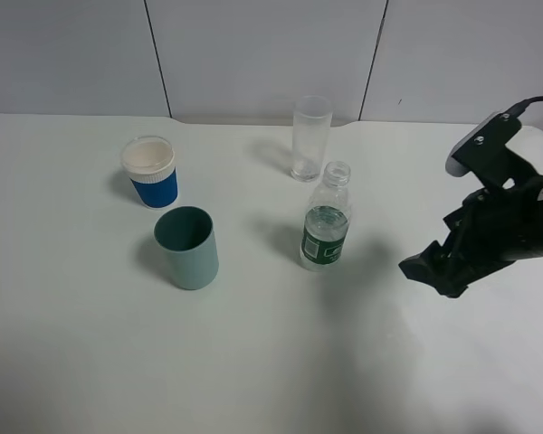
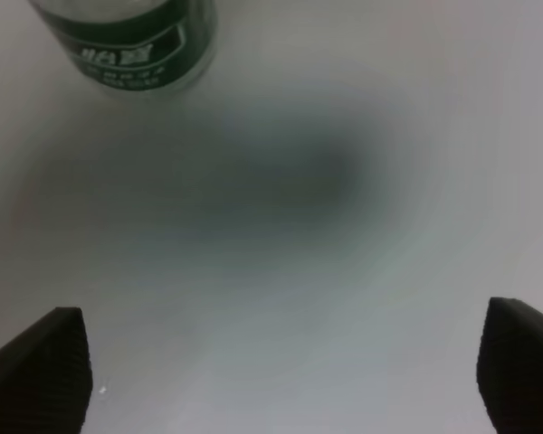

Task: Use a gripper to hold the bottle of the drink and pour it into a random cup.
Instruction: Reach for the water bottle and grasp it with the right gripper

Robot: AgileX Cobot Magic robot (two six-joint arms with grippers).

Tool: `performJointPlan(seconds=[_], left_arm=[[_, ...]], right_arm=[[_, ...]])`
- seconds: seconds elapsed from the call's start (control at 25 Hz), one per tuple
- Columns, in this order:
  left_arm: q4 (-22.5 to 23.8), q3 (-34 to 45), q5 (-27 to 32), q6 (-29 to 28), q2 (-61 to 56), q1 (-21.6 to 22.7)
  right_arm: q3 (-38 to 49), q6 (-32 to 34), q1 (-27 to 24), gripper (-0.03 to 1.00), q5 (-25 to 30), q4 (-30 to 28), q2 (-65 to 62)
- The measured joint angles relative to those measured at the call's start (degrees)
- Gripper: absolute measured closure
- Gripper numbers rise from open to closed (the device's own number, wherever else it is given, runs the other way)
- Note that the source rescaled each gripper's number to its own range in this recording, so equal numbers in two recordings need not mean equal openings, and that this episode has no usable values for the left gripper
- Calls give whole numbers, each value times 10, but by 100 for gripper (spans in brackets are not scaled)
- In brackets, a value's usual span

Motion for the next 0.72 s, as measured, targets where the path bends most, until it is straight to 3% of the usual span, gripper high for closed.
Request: performJointPlan(seconds=[0.48,0.72], left_arm=[[0,0,0,0,0,0],[1,0,0,0,0,0]], right_arm=[[2,7,86,11,-128,-72,40],[2,105,111,11,-152,-110,40]])
